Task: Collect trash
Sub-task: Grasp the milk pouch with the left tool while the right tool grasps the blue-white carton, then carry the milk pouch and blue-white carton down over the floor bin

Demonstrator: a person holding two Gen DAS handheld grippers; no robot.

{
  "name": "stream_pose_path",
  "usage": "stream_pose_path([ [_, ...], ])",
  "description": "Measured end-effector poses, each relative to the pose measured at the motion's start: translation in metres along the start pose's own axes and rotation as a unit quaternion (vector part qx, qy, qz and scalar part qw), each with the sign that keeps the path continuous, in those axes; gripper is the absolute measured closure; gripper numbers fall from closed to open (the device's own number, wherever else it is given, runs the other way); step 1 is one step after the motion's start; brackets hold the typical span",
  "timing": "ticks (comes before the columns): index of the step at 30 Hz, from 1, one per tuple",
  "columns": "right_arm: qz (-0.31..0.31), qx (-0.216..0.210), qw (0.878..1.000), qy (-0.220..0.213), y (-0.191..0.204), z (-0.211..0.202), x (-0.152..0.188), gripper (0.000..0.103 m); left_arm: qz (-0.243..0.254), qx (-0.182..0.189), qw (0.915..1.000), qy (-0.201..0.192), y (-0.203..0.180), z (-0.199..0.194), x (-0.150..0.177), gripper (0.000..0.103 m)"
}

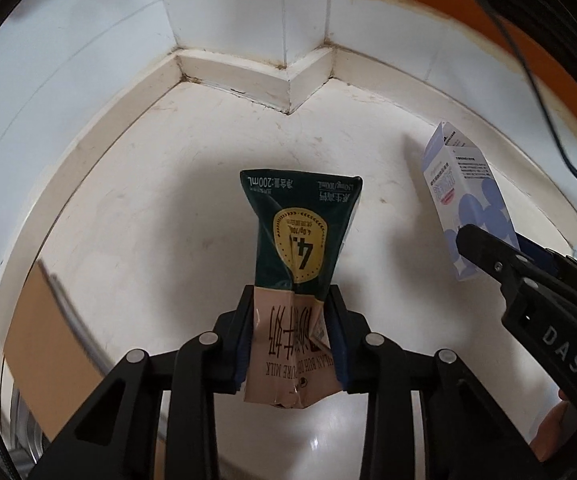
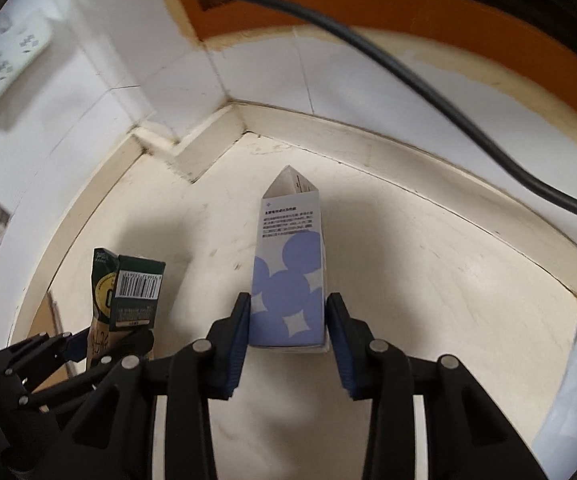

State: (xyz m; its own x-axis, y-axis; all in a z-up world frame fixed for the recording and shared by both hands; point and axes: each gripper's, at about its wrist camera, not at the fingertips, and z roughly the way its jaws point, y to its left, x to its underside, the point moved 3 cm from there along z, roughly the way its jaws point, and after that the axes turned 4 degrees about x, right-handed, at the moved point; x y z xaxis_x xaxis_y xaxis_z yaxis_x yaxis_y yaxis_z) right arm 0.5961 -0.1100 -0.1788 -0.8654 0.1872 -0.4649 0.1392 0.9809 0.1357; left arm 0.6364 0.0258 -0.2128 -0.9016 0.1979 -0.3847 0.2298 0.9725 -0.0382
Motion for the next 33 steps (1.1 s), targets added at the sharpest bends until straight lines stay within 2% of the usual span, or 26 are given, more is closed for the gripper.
stream_pose_path([
  [9, -0.014, -0.024, 0.999, -0.027, -0.006, -0.092, 0.047, 0.065, 0.002, 0.018, 0.9995, -0.028, -0.028, -0.086, 0.058, 0.072],
  [18, -0.024, -0.051, 0.997, -0.051, -0.03, -0.229, 0.127, 0.065, 0.035, 0.018, 0.9973, -0.061, -0.073, -0.211, 0.153, 0.072],
  [22, -0.034, -0.067, 0.996, -0.057, -0.039, -0.278, 0.161, 0.065, 0.052, 0.025, 0.996, -0.068, -0.089, -0.251, 0.194, 0.072],
  [28, -0.054, -0.09, 0.993, -0.049, -0.045, -0.324, 0.219, 0.065, 0.074, 0.059, 0.9924, -0.078, -0.113, -0.298, 0.269, 0.072],
  [33, -0.06, -0.118, 0.991, -0.015, -0.045, -0.331, 0.269, 0.065, 0.064, 0.076, 0.9926, -0.07, -0.121, -0.306, 0.324, 0.072],
])
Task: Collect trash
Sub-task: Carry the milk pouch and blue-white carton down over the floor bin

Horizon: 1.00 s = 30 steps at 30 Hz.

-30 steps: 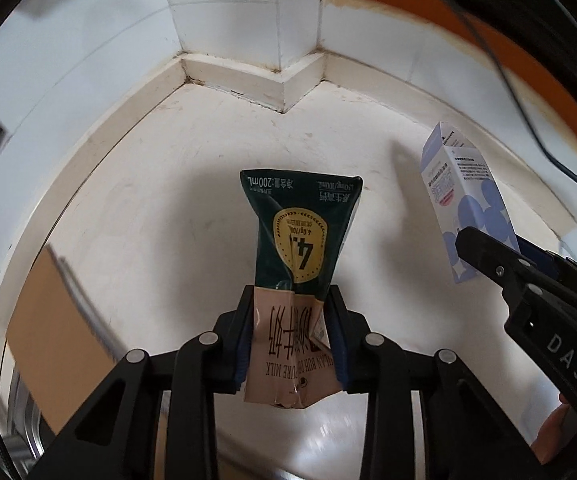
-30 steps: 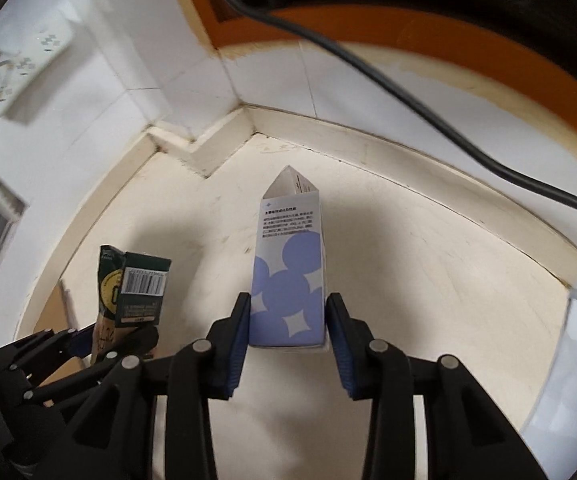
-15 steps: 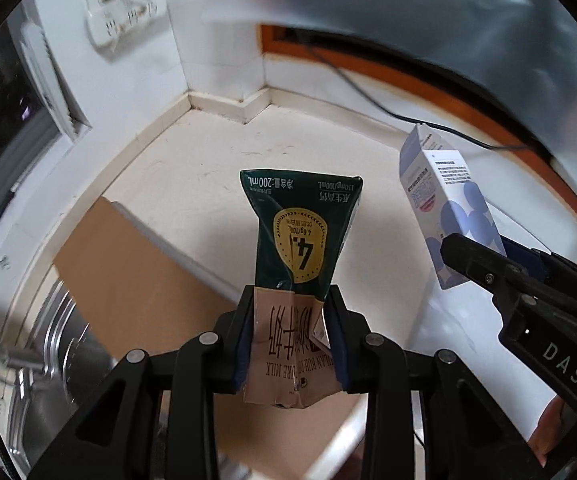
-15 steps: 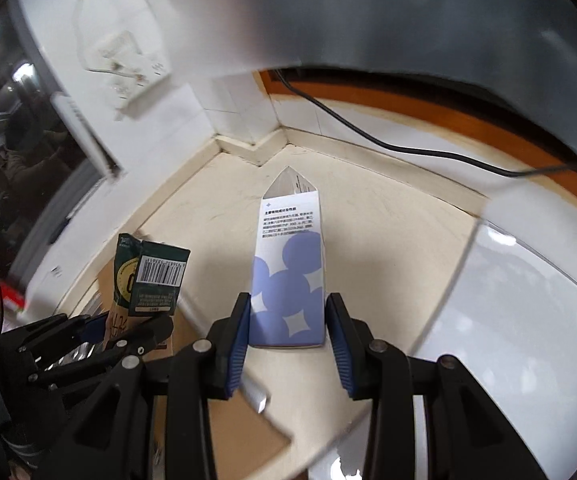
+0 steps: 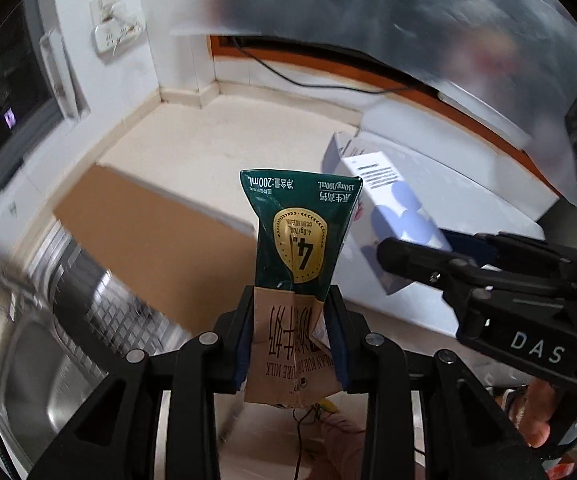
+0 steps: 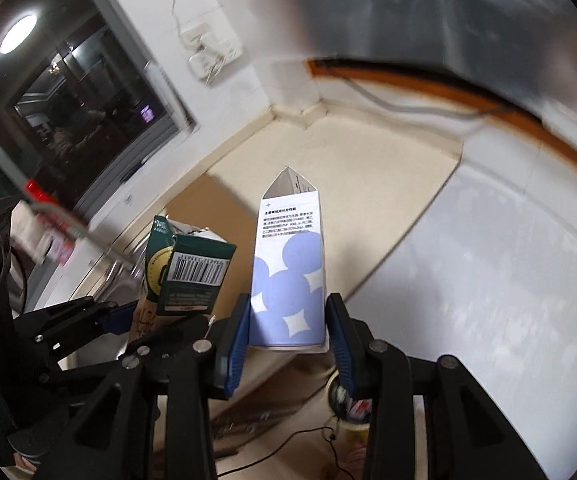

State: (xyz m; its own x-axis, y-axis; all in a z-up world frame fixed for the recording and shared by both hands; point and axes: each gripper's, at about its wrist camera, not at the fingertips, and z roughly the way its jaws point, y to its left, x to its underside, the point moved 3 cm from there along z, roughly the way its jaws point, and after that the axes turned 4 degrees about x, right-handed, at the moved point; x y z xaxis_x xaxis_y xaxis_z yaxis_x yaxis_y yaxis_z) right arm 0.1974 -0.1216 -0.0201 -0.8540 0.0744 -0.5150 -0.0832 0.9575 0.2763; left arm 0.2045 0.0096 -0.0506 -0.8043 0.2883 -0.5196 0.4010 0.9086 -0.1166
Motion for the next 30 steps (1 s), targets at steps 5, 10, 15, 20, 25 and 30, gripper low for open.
stream_pose_path([
  [5, -0.014, -0.023, 0.999, 0.039, 0.003, 0.01, 0.046, 0.065, -0.006, -0.008, 0.9999, 0.001, -0.002, 0.003, 0.052, 0.072],
  [10, -0.018, -0.015, 0.997, 0.073, -0.013, 0.054, 0.094, 0.065, -0.015, -0.034, 0.9993, 0.011, 0.001, 0.051, 0.101, 0.072],
  [15, -0.02, 0.008, 0.995, 0.097, -0.043, 0.125, 0.149, 0.065, -0.051, -0.077, 0.9956, 0.016, 0.01, 0.129, 0.153, 0.072],
  [20, -0.055, 0.02, 0.987, 0.149, -0.075, 0.217, 0.213, 0.065, -0.094, -0.088, 0.9912, 0.03, 0.016, 0.21, 0.201, 0.072],
  [25, -0.062, 0.024, 0.98, 0.19, -0.111, 0.309, 0.268, 0.065, -0.092, -0.107, 0.9885, 0.056, 0.021, 0.308, 0.253, 0.071],
  [30, -0.062, 0.039, 0.975, 0.21, -0.145, 0.397, 0.313, 0.065, -0.093, -0.105, 0.9866, 0.082, 0.029, 0.403, 0.295, 0.071],
])
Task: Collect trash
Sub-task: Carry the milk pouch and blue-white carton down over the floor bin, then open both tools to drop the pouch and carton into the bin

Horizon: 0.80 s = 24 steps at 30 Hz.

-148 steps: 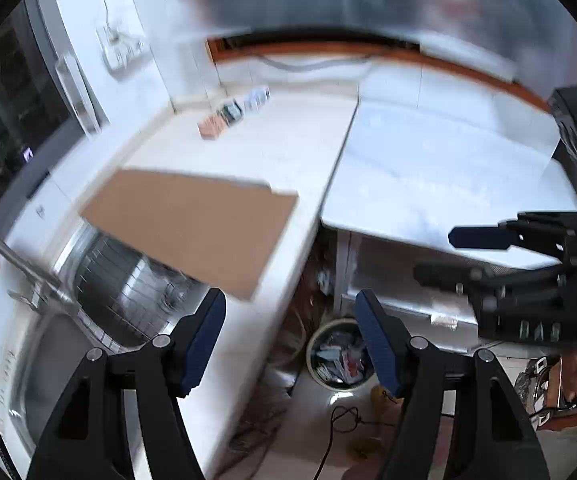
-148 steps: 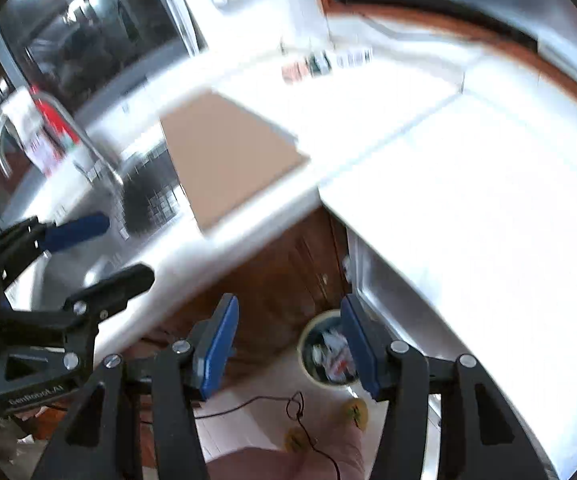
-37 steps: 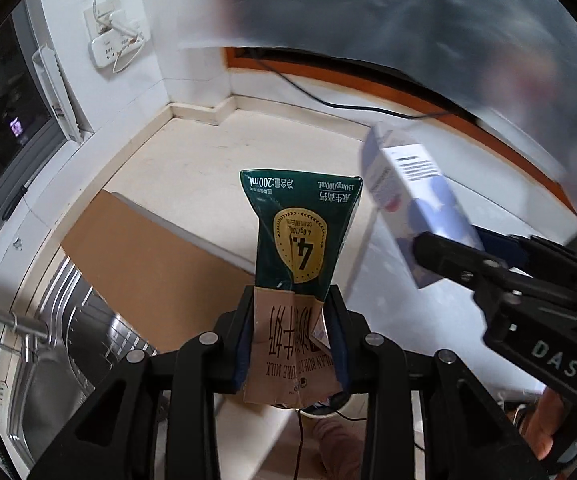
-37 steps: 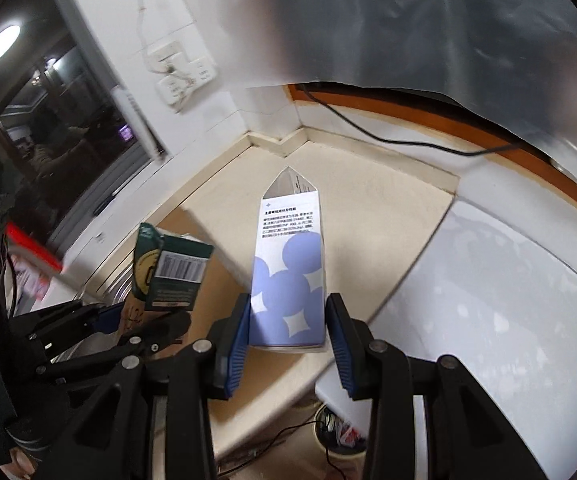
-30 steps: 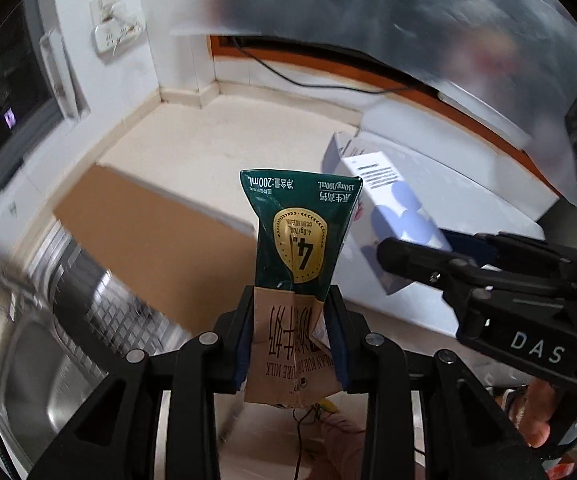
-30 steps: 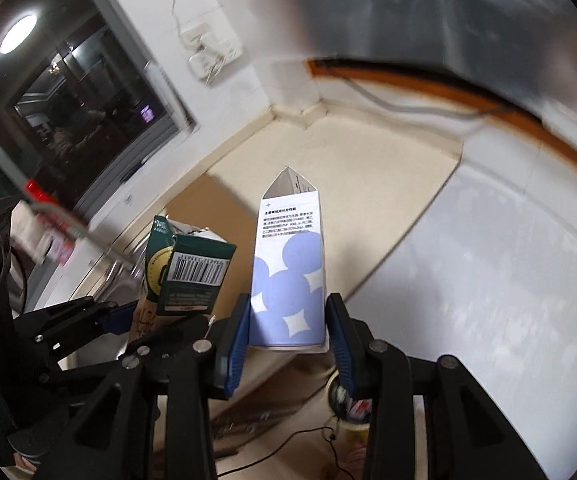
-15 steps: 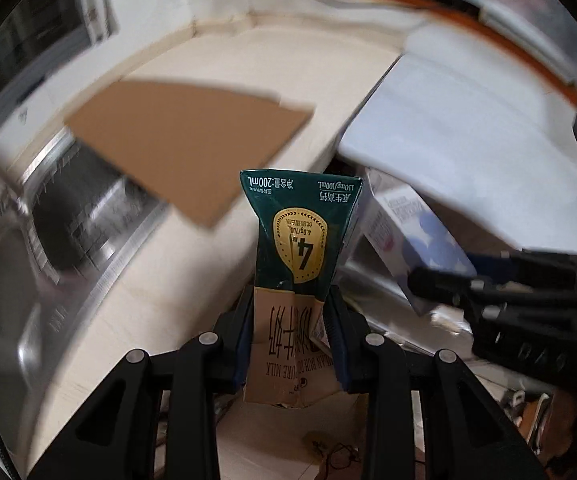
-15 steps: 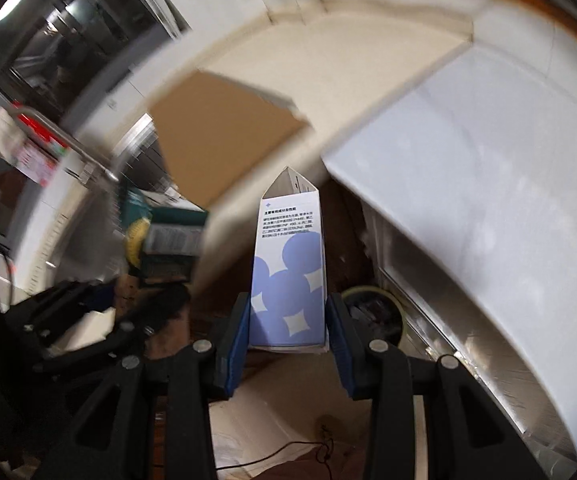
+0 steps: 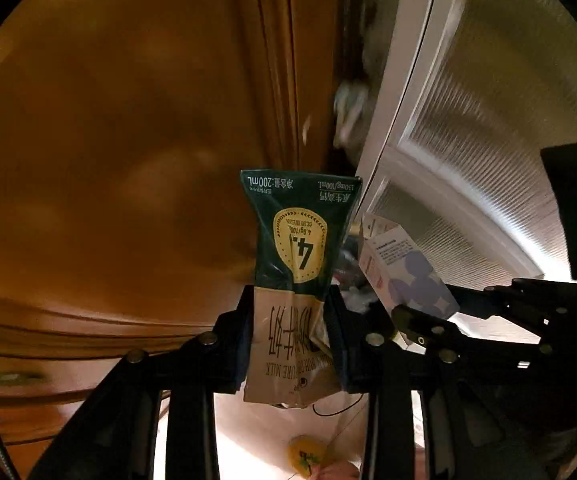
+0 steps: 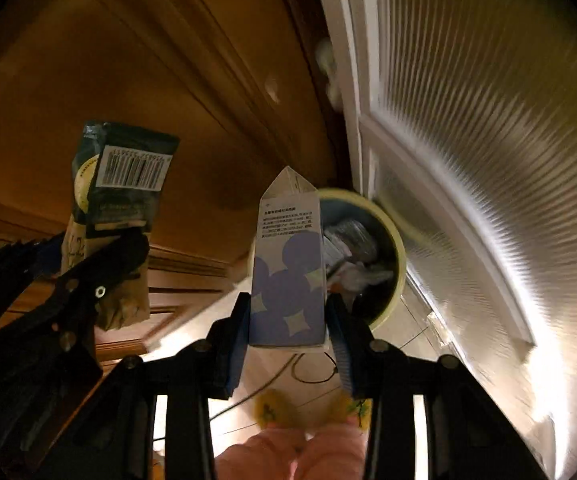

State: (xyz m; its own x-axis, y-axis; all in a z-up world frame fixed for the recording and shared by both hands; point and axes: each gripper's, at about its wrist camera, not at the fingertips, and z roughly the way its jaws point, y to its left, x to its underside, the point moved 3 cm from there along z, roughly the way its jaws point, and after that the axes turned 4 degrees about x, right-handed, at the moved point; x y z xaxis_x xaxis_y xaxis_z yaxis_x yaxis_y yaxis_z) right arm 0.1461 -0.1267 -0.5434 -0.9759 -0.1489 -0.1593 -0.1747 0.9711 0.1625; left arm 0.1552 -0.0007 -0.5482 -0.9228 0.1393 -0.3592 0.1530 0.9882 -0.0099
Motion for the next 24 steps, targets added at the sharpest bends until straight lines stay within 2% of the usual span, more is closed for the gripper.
stream_pose_path([
  [6, -0.008, 0.015, 1.0, 0.006, -0.02, 0.078, -0.005, 0.064, -0.006, 0.018, 0.9997, 0.012, -0.003, 0.072, 0.007, 0.07],
  [7, -0.01, 0.015, 1.0, 0.004, -0.022, 0.085, -0.007, 0.063, -0.009, 0.026, 0.9996, 0.012, -0.002, 0.079, 0.008, 0.067],
  [8, -0.009, 0.014, 1.0, 0.002, -0.025, 0.092, -0.009, 0.061, -0.01, 0.027, 0.9995, 0.012, -0.003, 0.082, 0.008, 0.052],
  [9, -0.006, 0.015, 1.0, 0.001, -0.028, 0.097, -0.009, 0.051, -0.012, 0.027, 0.9995, 0.012, -0.002, 0.087, 0.009, 0.045],
  [10, -0.005, 0.018, 1.0, 0.001, -0.032, 0.1, -0.007, 0.041, -0.019, 0.024, 0.9995, 0.007, 0.001, 0.091, 0.009, 0.033],
  [11, -0.002, 0.016, 1.0, -0.001, -0.036, 0.102, -0.007, 0.039, -0.023, 0.025, 0.9994, 0.006, 0.007, 0.094, 0.007, 0.027],
  [16, 0.008, 0.015, 1.0, -0.006, -0.048, 0.101, 0.001, 0.038, -0.03, 0.025, 0.9986, 0.037, 0.008, 0.11, 0.015, 0.025],
  [19, 0.017, 0.016, 1.0, -0.005, -0.048, 0.099, 0.004, 0.038, -0.027, 0.023, 0.9986, 0.041, 0.007, 0.111, 0.018, 0.024],
  [24, 0.038, 0.016, 0.999, -0.005, -0.055, 0.083, 0.005, 0.035, -0.031, 0.018, 0.9986, 0.039, 0.009, 0.108, 0.007, 0.013],
])
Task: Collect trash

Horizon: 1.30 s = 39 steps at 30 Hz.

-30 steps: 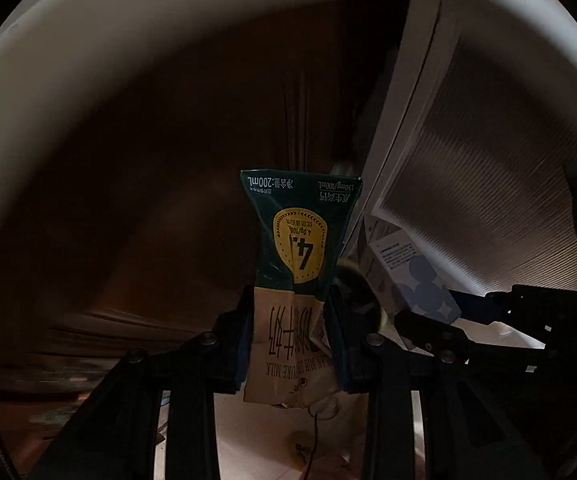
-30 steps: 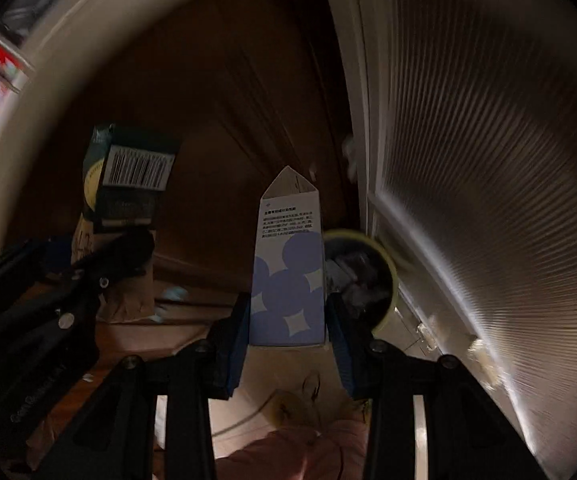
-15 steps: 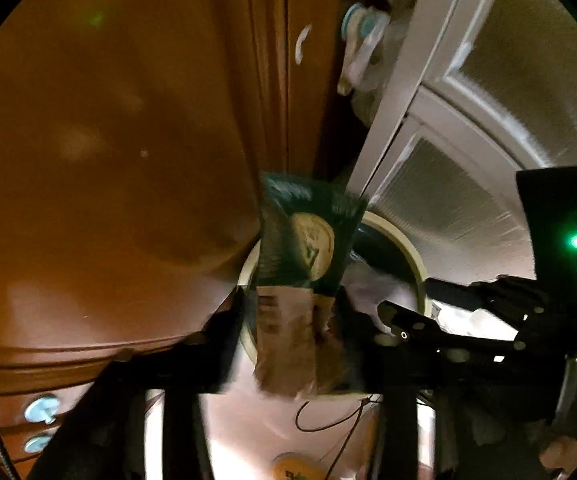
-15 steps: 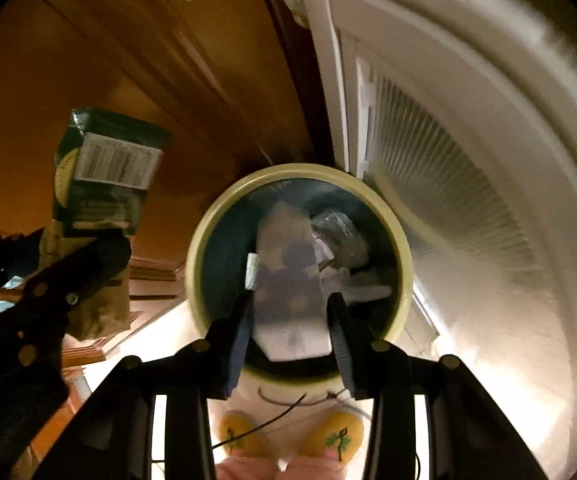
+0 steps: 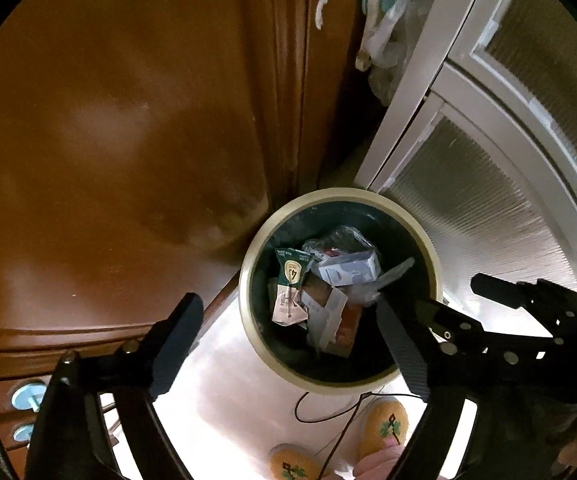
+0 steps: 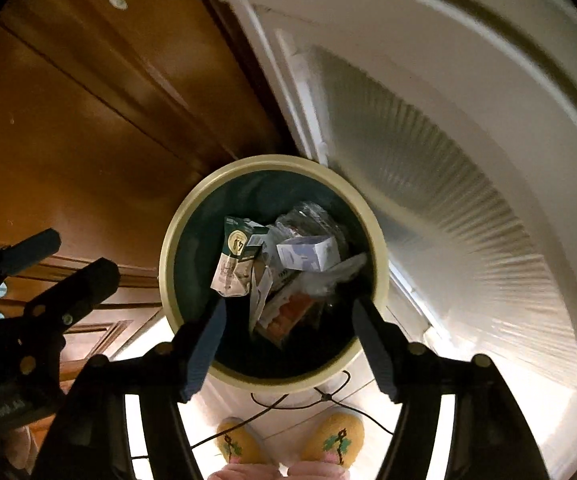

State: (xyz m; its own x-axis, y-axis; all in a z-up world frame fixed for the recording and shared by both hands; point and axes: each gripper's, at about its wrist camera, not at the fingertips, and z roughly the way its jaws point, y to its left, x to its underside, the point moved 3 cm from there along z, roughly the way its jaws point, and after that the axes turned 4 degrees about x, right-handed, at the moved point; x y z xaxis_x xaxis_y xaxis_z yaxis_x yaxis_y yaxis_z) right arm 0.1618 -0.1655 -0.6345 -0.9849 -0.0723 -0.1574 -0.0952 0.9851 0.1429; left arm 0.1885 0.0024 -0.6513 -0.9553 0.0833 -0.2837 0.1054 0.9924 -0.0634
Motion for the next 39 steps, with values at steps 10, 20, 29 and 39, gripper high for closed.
stream_pose_path([
  [10, 0.032, -0.002, 0.999, -0.005, 0.002, -0.064, 0.01, 0.024, -0.01, 0.01, 0.9999, 0.009, -0.008, -0.077, -0.008, 0.01],
  [20, 0.049, -0.016, 0.998, -0.025, 0.028, -0.187, 0.017, 0.023, 0.013, 0.016, 0.9997, -0.01, -0.025, -0.203, -0.024, 0.01],
  [29, 0.042, 0.002, 0.998, -0.057, 0.04, -0.31, 0.015, 0.023, 0.044, 0.019, 0.9978, -0.045, -0.037, -0.332, -0.042, 0.01],
  [39, 0.052, 0.022, 0.992, -0.112, 0.041, -0.434, 0.001, 0.021, 0.073, 0.03, 0.9922, -0.097, -0.055, -0.441, -0.063, 0.01],
])
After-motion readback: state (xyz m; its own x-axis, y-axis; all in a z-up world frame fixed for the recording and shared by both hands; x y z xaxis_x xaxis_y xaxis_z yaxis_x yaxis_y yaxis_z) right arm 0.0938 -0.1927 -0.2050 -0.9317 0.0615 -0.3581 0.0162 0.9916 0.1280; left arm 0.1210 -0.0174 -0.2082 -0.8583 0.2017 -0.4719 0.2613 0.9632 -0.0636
